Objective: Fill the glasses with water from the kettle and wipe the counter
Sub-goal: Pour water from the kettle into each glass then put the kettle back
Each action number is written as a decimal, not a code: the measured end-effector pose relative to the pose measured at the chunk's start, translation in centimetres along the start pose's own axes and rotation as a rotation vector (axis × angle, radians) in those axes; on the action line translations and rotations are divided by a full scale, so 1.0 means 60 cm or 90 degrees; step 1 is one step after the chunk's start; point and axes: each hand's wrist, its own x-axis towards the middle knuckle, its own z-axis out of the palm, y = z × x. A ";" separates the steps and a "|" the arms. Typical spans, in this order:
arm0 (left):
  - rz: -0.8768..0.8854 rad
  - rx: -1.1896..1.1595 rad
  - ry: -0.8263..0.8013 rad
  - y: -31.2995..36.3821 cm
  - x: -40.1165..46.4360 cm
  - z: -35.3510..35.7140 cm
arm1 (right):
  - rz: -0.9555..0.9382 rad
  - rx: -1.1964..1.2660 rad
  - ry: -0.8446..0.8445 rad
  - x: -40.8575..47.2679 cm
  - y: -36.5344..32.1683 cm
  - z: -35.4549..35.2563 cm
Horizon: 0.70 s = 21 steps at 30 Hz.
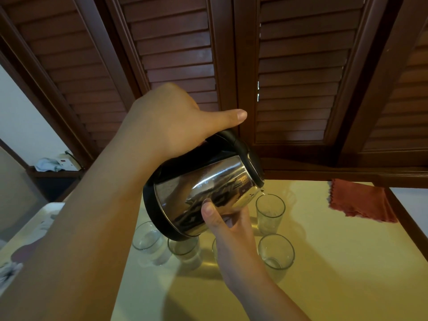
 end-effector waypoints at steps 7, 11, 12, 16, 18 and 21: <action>0.010 0.013 0.000 -0.002 0.000 -0.001 | -0.007 0.016 0.006 0.000 0.003 0.005; 0.012 0.021 -0.003 -0.003 -0.002 -0.001 | -0.016 0.000 0.021 -0.001 0.008 0.006; 0.011 0.020 -0.003 -0.004 -0.002 -0.001 | -0.018 -0.006 0.022 -0.001 0.010 0.005; 0.009 0.016 0.008 -0.010 -0.001 0.001 | -0.018 -0.012 0.029 -0.002 0.013 0.006; 0.008 0.024 0.011 -0.011 -0.002 0.001 | -0.016 -0.012 0.029 -0.003 0.014 0.008; 0.015 0.027 0.014 -0.012 -0.001 0.000 | -0.011 -0.014 0.032 -0.004 0.013 0.010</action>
